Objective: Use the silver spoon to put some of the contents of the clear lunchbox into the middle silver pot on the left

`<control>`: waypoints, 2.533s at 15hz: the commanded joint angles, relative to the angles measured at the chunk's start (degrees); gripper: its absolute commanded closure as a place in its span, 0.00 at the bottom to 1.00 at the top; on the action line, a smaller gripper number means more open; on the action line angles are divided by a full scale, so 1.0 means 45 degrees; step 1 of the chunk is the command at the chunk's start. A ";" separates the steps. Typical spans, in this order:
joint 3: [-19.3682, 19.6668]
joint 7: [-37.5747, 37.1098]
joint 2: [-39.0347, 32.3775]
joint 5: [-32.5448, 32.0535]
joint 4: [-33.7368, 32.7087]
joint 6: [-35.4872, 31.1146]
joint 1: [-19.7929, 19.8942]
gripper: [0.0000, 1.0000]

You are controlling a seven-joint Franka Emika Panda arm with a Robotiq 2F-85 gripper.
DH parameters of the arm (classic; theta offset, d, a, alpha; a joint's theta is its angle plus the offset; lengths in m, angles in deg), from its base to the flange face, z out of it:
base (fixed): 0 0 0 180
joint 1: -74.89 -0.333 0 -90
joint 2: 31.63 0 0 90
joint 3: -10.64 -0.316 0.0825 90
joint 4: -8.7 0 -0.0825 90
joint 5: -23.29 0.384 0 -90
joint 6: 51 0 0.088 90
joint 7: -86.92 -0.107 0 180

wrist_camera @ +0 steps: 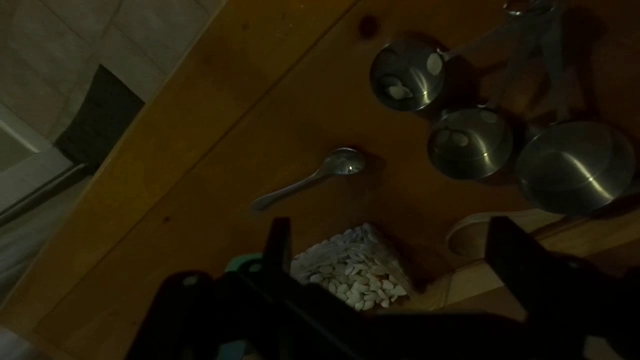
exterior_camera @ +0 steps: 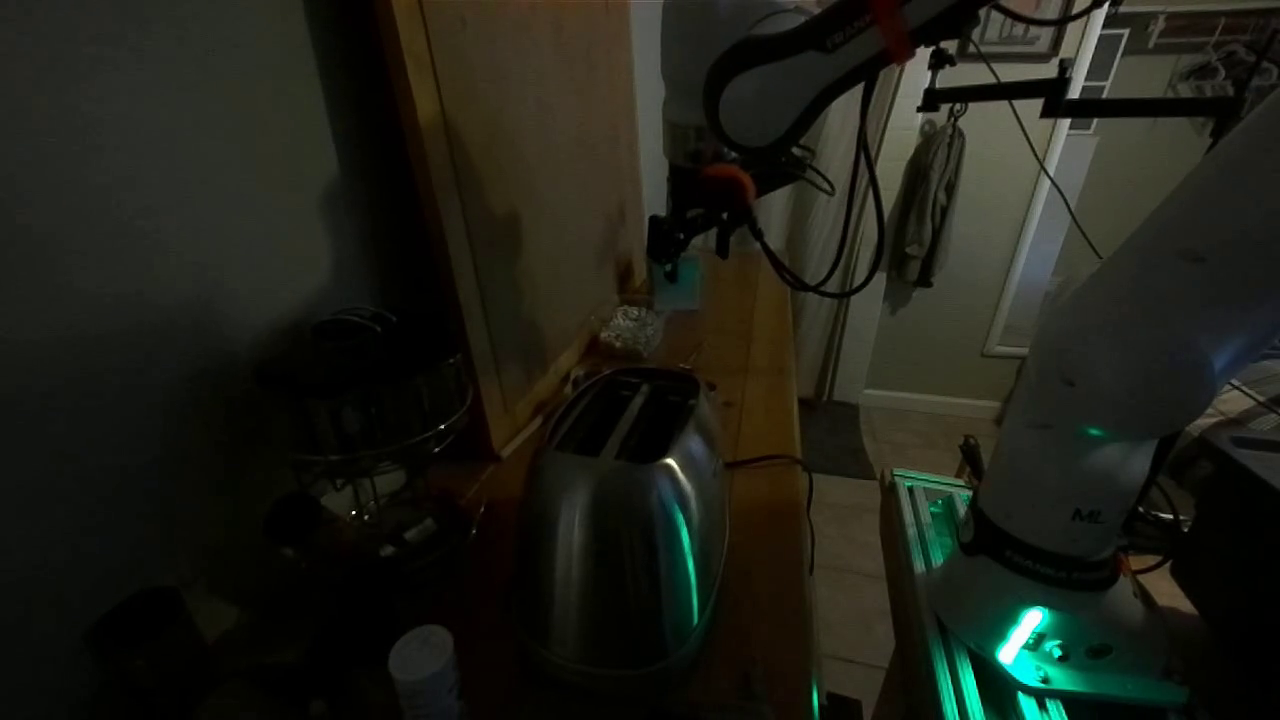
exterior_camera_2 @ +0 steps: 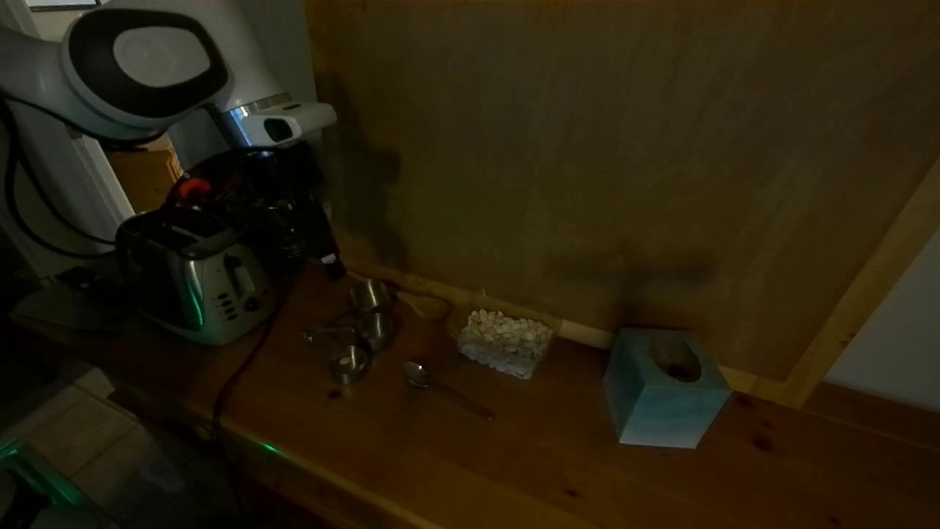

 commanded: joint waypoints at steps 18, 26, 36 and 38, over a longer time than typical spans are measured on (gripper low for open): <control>0.3615 -0.2682 -0.5100 0.3257 -0.2204 -0.1581 -0.0227 0.00; 0.4517 -0.3916 -0.8092 0.4254 -0.4146 -0.2030 -0.0333 0.00; 0.4935 -0.3620 -1.0057 0.5977 -0.5819 -0.1830 -0.0262 0.56; 0.5035 -0.3675 -1.0258 0.6073 -0.6065 -0.1801 -0.0252 0.34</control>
